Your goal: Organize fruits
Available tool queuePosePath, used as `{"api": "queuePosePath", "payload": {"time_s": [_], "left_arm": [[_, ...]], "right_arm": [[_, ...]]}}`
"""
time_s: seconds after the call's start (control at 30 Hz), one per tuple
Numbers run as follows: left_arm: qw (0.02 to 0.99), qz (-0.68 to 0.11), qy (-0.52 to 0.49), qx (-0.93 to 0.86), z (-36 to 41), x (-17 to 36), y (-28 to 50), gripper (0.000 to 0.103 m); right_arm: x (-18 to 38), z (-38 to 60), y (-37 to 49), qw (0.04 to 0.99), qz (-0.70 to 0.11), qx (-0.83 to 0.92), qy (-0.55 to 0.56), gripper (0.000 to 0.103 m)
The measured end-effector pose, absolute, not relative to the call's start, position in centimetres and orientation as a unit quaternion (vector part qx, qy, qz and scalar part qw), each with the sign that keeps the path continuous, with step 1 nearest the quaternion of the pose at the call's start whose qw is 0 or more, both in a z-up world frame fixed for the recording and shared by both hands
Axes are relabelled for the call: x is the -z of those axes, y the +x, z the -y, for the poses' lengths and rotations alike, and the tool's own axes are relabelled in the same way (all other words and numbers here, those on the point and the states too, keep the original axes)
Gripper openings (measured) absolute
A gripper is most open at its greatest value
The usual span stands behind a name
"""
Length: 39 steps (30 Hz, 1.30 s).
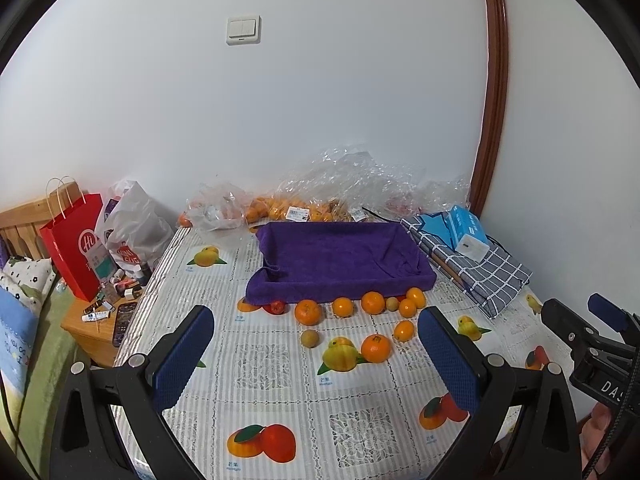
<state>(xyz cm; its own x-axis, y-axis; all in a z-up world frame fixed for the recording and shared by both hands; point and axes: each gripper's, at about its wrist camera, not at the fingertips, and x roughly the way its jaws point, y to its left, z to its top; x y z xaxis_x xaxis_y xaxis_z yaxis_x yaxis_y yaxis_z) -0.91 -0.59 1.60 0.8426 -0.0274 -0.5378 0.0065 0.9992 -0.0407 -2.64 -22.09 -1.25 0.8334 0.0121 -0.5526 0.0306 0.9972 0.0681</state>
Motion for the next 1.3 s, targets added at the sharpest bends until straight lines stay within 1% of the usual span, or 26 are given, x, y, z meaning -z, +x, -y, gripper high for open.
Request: {"api": "queuePosePath", "payload": {"time_s": [1.3], "left_arm": [[0.961,-0.276,-0.025,0.014,0.9,-1.2,-2.4,0.103]], "right_arm": [[1.1,22.6,-3.9,0.958,-0.287,0.003,0.032,0.100]]}}
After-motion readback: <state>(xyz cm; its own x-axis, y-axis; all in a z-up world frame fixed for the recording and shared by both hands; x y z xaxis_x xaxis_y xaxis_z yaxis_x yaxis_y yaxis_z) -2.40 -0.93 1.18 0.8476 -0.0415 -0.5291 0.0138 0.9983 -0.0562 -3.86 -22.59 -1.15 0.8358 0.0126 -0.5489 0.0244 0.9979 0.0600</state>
